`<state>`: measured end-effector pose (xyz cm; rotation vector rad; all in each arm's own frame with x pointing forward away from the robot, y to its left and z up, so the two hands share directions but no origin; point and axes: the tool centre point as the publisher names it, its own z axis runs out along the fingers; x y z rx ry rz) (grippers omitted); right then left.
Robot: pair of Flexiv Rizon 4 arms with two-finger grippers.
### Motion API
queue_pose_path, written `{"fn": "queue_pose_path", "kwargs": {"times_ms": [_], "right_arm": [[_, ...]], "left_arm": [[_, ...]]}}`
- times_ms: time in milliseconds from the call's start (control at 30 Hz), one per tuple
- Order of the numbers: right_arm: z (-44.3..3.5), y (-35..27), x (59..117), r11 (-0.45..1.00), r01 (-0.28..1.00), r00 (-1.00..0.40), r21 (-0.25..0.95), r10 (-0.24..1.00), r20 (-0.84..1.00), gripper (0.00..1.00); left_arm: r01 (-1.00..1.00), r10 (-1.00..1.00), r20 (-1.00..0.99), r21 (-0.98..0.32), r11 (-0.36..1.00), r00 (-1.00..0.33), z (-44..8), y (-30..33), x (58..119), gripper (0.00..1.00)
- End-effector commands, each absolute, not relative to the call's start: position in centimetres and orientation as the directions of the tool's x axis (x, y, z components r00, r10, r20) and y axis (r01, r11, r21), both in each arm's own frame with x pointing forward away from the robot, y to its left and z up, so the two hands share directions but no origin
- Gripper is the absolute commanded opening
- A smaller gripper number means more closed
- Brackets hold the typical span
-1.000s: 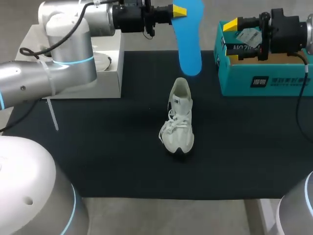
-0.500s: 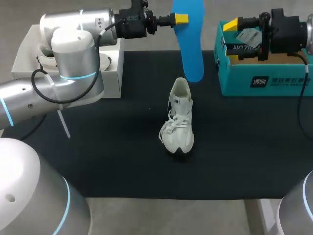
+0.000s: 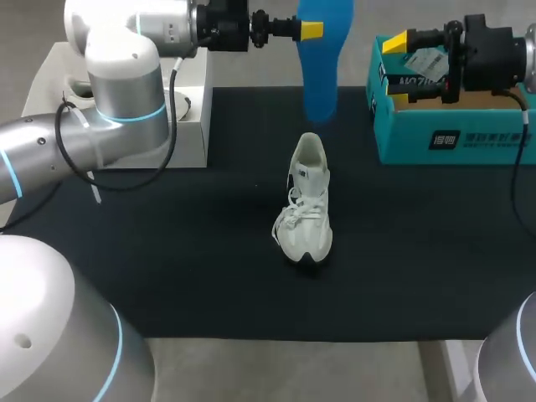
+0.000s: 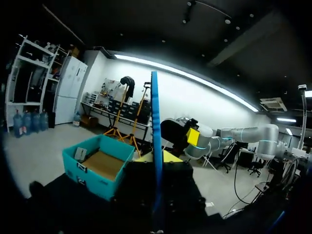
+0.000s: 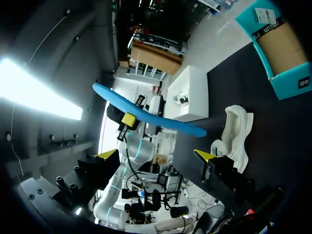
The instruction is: Take the shoe out of the shoebox, open the shoe tongue, remove and reinsert the insole, then place the shoe into the shoebox
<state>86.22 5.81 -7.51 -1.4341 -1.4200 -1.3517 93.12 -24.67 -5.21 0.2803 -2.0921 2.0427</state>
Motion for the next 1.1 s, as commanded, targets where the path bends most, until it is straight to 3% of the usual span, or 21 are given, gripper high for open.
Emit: {"fn": "queue_pose_path", "kwargs": {"times_ms": [33, 100, 167, 300, 833, 867, 1033, 1100], "right_arm": [[-7.6, 6.0, 86.3, -0.157, 0.970, -0.143, 0.185, 0.245, 0.959, 1.00], [-7.6, 6.0, 86.3, -0.157, 0.970, -0.143, 0.185, 0.245, 0.959, 1.00], [-7.6, 6.0, 86.3, -0.157, 0.970, -0.143, 0.185, 0.245, 0.959, 1.00], [-7.6, 6.0, 86.3, -0.157, 0.970, -0.143, 0.185, 0.245, 0.959, 1.00], [-7.6, 6.0, 86.3, -0.157, 0.970, -0.143, 0.185, 0.245, 0.959, 1.00], [-7.6, 6.0, 86.3, -0.157, 0.970, -0.143, 0.185, 0.245, 0.959, 1.00], [-7.6, 6.0, 86.3, -0.157, 0.970, -0.143, 0.185, 0.245, 0.959, 1.00], [-7.6, 6.0, 86.3, -0.157, 0.970, -0.143, 0.185, 0.245, 0.959, 1.00]], "left_arm": [[0.450, 0.037, -0.448, -0.892, 0.042, -0.893, -5.4, -25.0, 93.7, 0.00], [0.588, -0.037, -0.587, -0.809, -0.005, -0.809, -5.4, -25.3, 94.0, 0.00], [0.784, 0.011, -0.784, -0.621, -0.007, -0.621, -6.0, -25.4, 94.1, 0.00], [0.868, -0.030, -0.867, -0.497, -0.020, -0.497, -6.4, -25.3, 94.5, 0.00], [0.868, -0.030, -0.867, -0.497, -0.020, -0.497, -6.4, -25.3, 94.5, 0.00], [0.938, -0.007, -0.938, -0.346, -0.030, -0.346, -6.9, -25.3, 94.8, 0.00], [0.985, -0.068, -0.990, 0.131, -0.108, 0.125, -7.6, -25.7, 95.5, 0.00], [0.969, -0.112, -0.972, 0.217, -0.119, 0.205, -7.5, -25.8, 95.7, 0.00]]}}
